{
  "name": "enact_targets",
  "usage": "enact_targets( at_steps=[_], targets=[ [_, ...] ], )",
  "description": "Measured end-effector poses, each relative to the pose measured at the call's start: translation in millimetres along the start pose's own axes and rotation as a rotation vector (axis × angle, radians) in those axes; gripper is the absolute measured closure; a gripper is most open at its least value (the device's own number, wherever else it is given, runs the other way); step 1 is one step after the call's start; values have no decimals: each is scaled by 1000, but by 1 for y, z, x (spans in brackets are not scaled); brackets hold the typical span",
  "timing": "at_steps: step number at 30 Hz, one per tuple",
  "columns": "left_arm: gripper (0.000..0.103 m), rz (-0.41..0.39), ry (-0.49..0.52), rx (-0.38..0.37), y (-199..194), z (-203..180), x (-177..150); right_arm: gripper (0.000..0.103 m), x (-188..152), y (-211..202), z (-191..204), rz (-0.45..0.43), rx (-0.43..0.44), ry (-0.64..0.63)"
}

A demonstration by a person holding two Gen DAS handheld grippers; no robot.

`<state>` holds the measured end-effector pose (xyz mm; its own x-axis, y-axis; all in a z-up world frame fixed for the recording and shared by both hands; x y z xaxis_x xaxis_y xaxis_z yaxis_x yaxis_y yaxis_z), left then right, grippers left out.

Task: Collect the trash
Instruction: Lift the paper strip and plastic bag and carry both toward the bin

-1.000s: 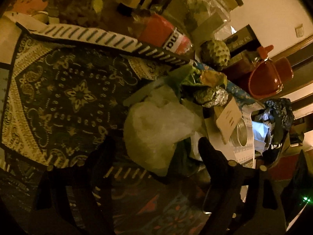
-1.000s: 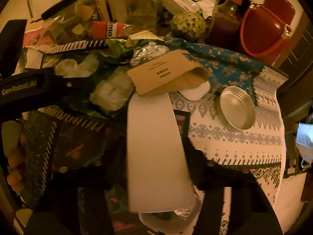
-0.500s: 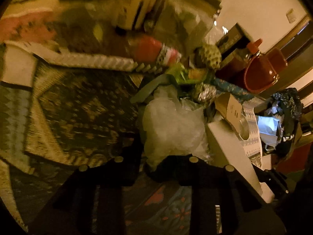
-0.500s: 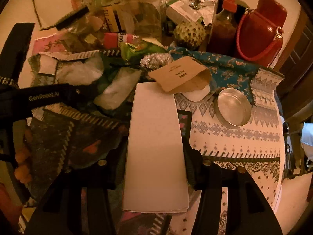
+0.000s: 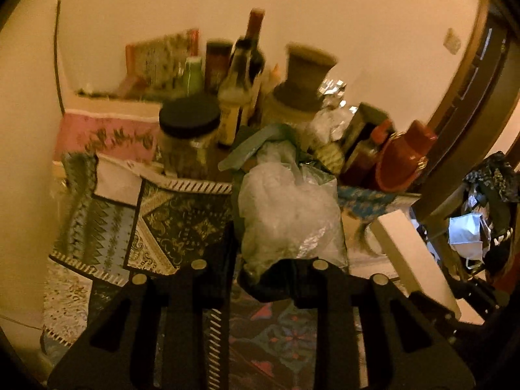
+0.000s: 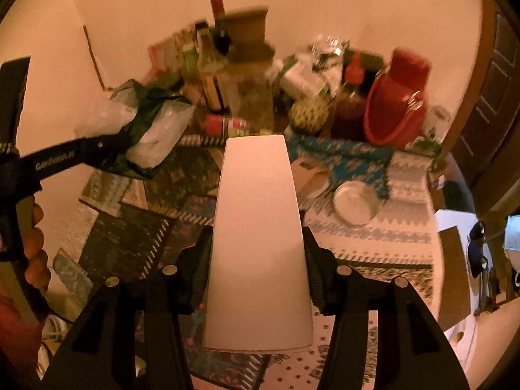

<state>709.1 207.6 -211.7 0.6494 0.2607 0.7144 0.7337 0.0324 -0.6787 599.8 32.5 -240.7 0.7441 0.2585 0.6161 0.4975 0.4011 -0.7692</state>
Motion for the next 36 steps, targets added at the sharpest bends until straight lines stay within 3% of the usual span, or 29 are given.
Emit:
enact_targets(
  at_steps=[11,19,27,36],
  targets=[
    [76,-153,-7,6,-103,-78,-10,55,16,-121,-54,-225,-18,13],
    [76,-219,-17,39,-166,-112,-35,55,11,-176,-70,-313,11,11],
    [76,-272,32,35,-216,-124,-48,55,0,-215,-58,-372,42,37],
    [76,-316,72,-57,-277,-112,-82,55,-44,-259,-16,-406,-3,56]
  ],
)
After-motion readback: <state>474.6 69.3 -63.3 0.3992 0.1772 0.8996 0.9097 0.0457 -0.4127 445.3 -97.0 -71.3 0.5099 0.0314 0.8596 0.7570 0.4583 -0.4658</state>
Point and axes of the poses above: each gripper's, at about its wrist camera, not at the fingertips, and y roughly the way its jaws point, z to its left, x to its top, the point moved 10 cm from there along y, roughly the way its jaws point, and after that the axes turned 5 degrees about -z, right-handed, at the moved point
